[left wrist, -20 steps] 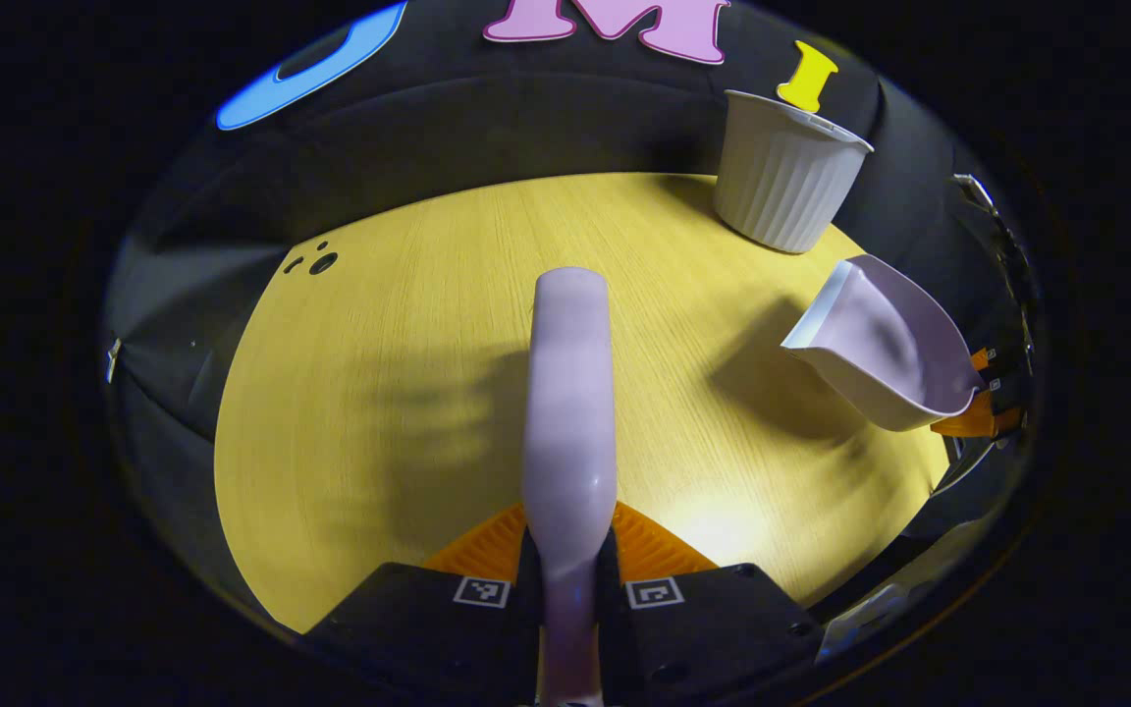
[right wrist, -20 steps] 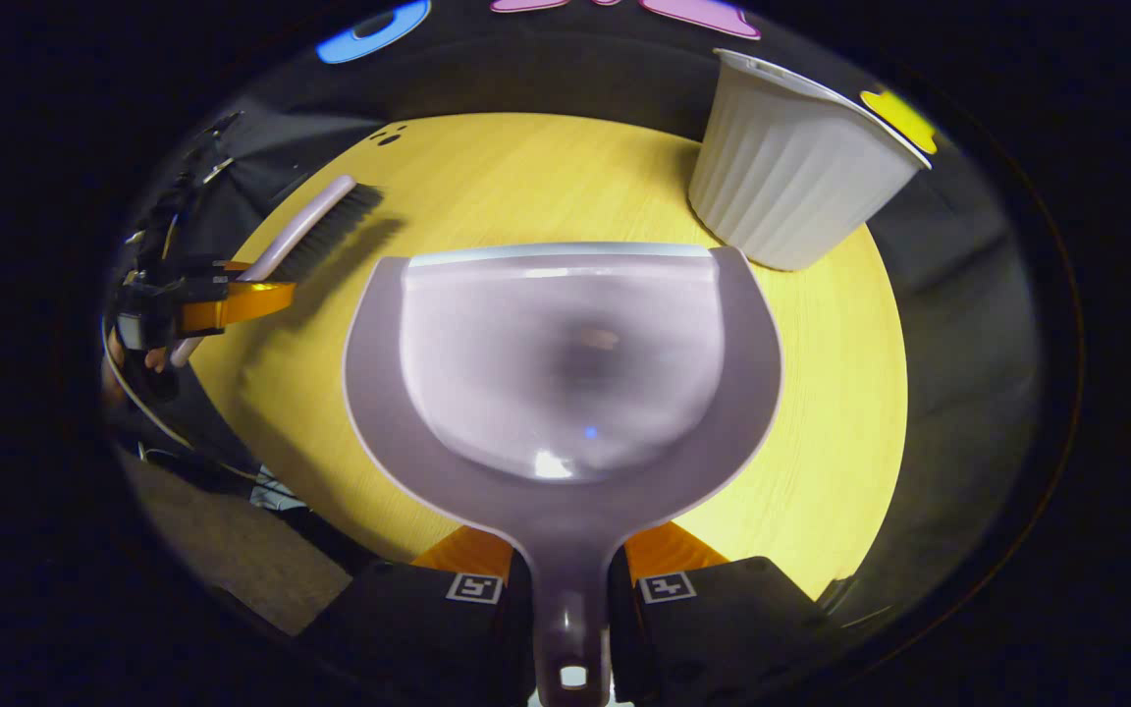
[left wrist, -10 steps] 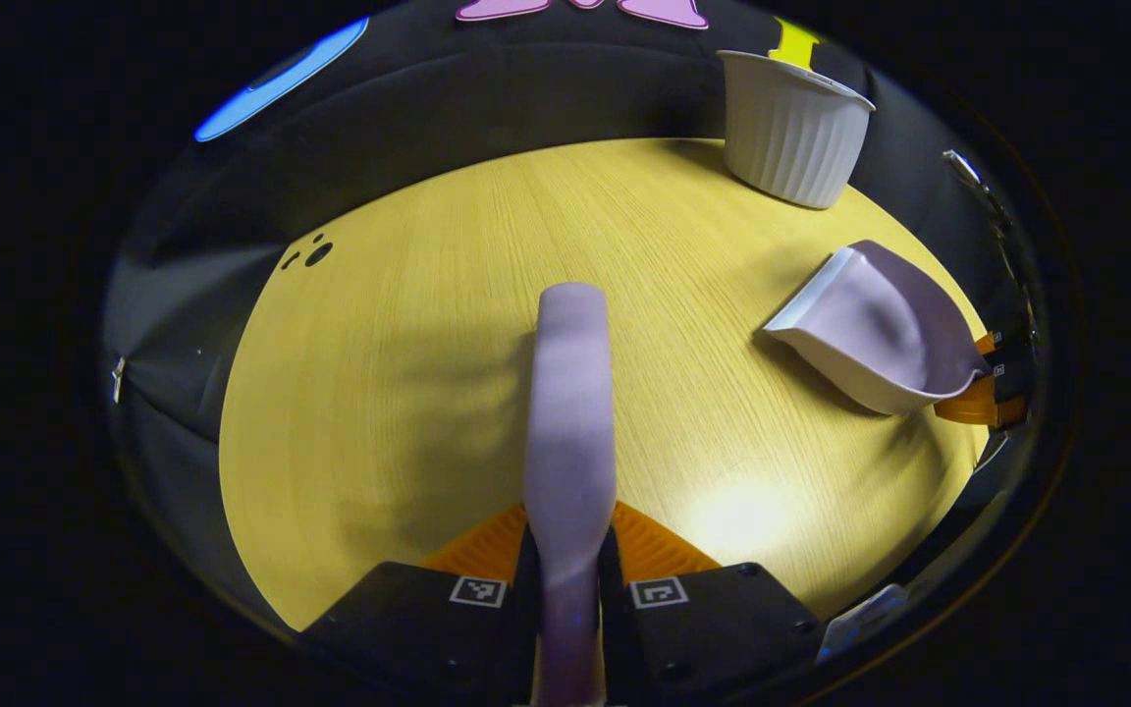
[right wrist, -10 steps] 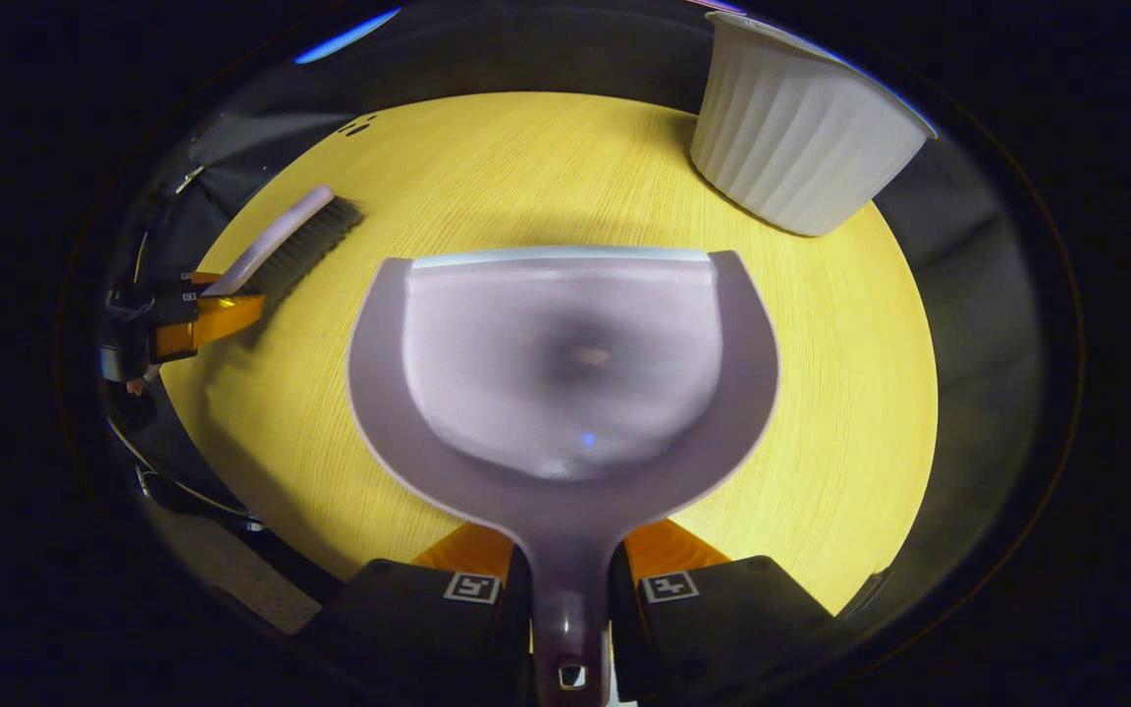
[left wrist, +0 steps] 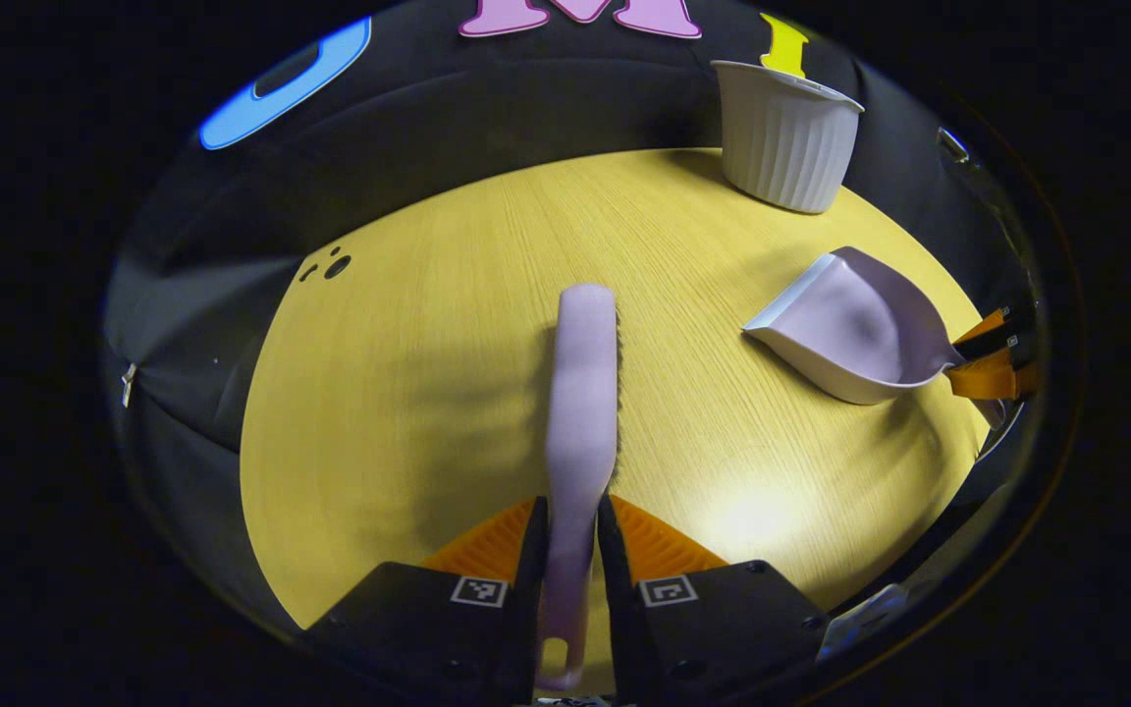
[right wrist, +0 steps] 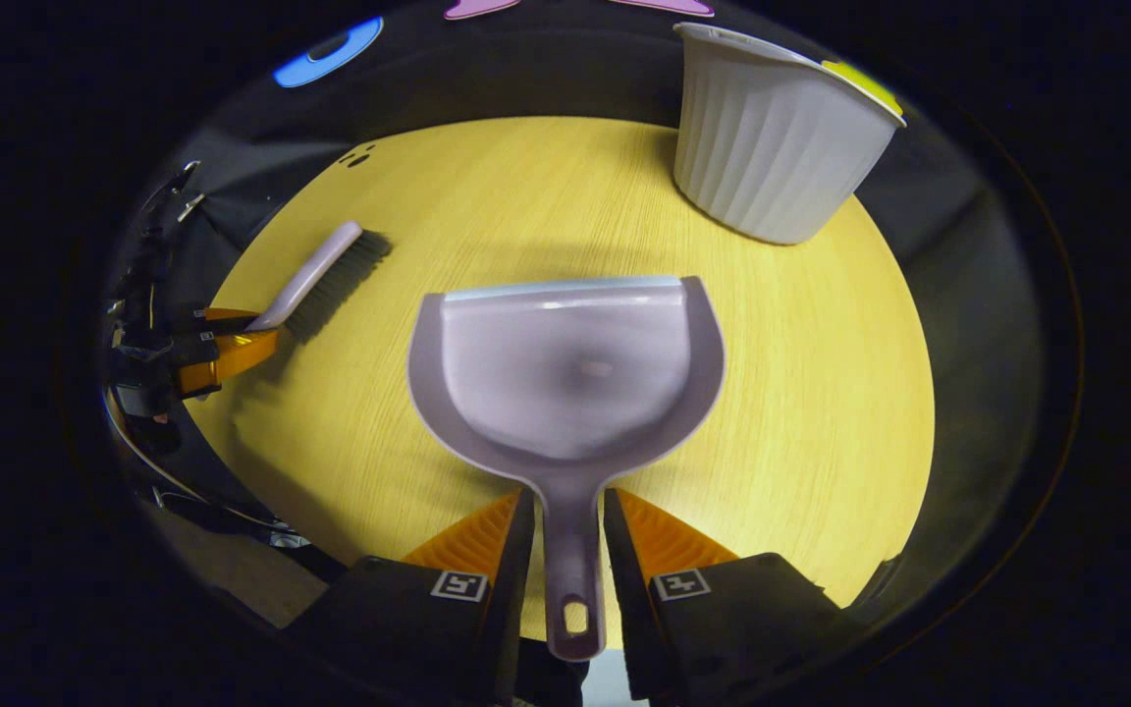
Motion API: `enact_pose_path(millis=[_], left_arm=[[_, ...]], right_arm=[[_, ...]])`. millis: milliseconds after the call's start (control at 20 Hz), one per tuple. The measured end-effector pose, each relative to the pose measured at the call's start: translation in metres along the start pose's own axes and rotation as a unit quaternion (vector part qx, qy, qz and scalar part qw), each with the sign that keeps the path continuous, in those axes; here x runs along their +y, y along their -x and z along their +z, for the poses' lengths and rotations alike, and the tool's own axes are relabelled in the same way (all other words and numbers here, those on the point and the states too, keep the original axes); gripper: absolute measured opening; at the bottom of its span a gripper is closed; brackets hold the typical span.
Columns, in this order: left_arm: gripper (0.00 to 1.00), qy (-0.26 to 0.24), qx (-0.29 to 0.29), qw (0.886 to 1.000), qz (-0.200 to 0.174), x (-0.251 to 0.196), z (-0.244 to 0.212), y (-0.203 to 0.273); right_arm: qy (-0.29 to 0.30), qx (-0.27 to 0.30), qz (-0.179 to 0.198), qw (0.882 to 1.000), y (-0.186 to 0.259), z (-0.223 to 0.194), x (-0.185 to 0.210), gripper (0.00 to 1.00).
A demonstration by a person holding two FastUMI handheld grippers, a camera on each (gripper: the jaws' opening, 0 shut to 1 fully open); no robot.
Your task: Pick up the small broom and dustpan from the desktop, sweep the trash into the dustpan with the broom, and then empty the trash into the garbage bin.
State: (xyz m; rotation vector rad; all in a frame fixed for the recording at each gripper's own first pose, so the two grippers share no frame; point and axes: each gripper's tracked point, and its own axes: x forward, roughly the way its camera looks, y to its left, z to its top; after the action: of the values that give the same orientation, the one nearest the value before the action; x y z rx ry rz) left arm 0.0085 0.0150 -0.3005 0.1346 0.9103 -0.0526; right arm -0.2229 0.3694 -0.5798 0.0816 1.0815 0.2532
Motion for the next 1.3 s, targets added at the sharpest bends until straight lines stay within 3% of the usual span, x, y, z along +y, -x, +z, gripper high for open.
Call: enact_pose_path(millis=[50, 100, 150, 250, 450, 550, 650, 700, 900, 1100, 1300], left_arm=[[0.35, 0.004, -0.007, 1.000, 0.003, 0.002, 0.002, 0.007], [0.35, 0.007, -0.015, 1.000, 0.003, 0.002, 0.006, 0.013], [0.34, 0.009, -0.025, 1.000, 0.006, 0.004, 0.012, 0.021], [0.34, 0.011, -0.052, 0.999, 0.014, 0.008, 0.027, 0.038], [0.34, 0.031, -0.138, 0.990, 0.016, 0.012, 0.082, 0.077], [0.34, 0.031, -0.189, 0.981, 0.019, 0.015, 0.113, 0.102], [0.34, 0.035, -0.285, 0.958, 0.016, 0.019, 0.167, 0.151], [0.34, 0.044, -0.314, 0.948, 0.012, 0.019, 0.180, 0.171], [0.34, 0.044, -0.364, 0.930, -0.004, 0.020, 0.198, 0.205], [0.34, 0.036, -0.371, 0.927, -0.038, 0.008, 0.193, 0.203], [0.34, 0.050, -0.361, 0.931, -0.028, 0.014, 0.185, 0.204]], right_arm=[[-0.002, -0.010, 0.005, 1.000, 0.010, 0.006, 0.003, 0.47], [-0.004, -0.024, 0.012, 1.000, 0.020, 0.011, 0.007, 0.41], [-0.007, -0.037, 0.015, 0.999, 0.029, 0.018, 0.011, 0.48], [-0.013, -0.081, 0.016, 0.996, 0.050, 0.040, 0.015, 0.48], [-0.022, -0.197, 0.016, 0.980, 0.098, 0.102, 0.021, 0.48], [-0.029, -0.255, 0.013, 0.966, 0.125, 0.135, 0.024, 0.48], [-0.030, -0.361, -0.002, 0.932, 0.185, 0.187, 0.034, 0.48], [-0.021, -0.388, -0.013, 0.921, 0.199, 0.197, 0.036, 0.48], [0.011, -0.458, -0.058, 0.887, 0.253, 0.215, 0.044, 0.47], [0.008, -0.473, -0.074, 0.878, 0.265, 0.226, 0.065, 0.48], [0.020, -0.469, -0.056, 0.881, 0.262, 0.222, 0.080, 0.47]])
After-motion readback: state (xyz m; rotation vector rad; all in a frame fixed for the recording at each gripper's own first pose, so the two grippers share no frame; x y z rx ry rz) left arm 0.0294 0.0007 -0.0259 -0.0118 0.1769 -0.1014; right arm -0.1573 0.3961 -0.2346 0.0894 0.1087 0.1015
